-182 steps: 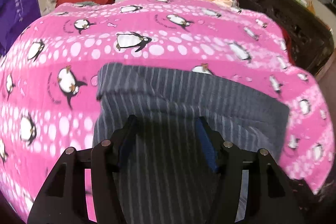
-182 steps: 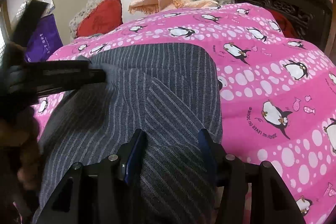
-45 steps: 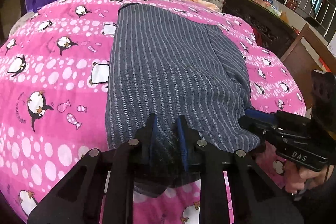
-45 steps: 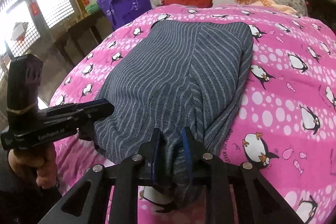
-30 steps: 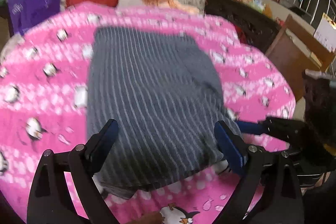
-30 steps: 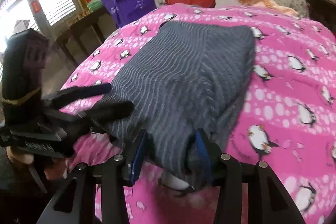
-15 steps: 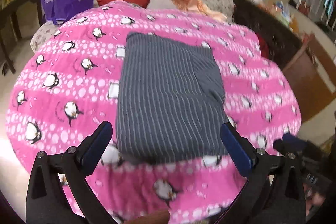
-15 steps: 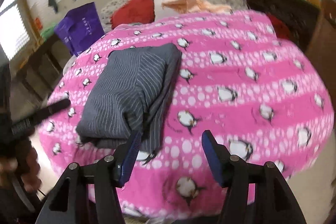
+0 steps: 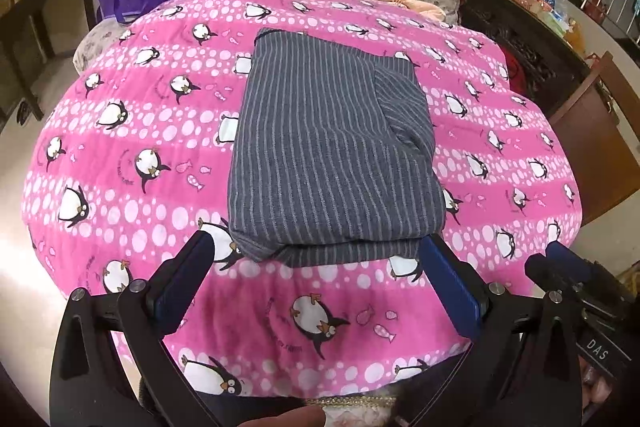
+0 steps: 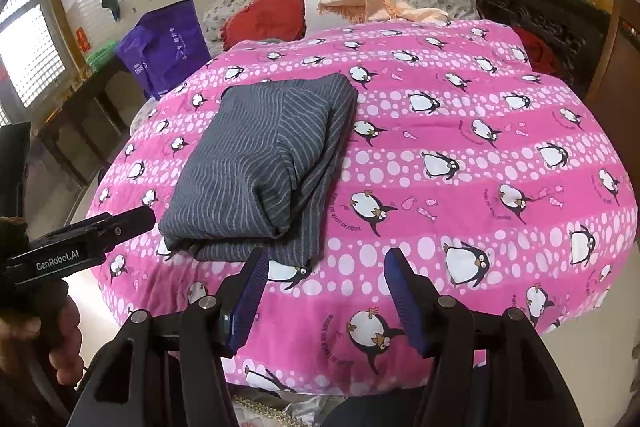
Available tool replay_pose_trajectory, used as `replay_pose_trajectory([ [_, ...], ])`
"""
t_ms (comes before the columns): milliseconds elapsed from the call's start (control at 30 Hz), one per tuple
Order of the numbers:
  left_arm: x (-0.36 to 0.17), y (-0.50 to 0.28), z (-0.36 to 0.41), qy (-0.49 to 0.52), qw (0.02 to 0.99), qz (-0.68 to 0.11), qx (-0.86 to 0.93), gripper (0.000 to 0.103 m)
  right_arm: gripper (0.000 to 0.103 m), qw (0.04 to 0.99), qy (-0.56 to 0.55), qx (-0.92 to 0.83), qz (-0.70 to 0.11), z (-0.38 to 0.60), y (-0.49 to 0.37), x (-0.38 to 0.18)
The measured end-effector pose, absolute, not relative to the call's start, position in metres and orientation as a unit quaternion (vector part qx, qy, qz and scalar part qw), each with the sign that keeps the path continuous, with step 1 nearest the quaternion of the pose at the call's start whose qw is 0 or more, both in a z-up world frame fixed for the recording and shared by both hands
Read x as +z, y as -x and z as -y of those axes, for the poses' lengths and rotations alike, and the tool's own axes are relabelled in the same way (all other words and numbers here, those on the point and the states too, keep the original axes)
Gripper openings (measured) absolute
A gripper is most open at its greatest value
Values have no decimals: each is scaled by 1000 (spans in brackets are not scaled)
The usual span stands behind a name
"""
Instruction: Fold large clothes
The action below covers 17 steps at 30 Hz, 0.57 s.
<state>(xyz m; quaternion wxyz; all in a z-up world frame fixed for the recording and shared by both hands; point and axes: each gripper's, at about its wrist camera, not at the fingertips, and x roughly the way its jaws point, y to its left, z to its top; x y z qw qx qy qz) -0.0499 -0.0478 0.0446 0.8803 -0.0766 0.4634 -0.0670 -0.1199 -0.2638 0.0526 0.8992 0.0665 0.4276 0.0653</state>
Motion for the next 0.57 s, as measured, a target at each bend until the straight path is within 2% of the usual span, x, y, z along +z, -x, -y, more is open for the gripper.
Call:
replay_pose_trajectory([
  [567, 44, 53, 49, 77, 885, -454, -72, 103, 58, 896, -58, 73, -433, 255, 123, 49],
])
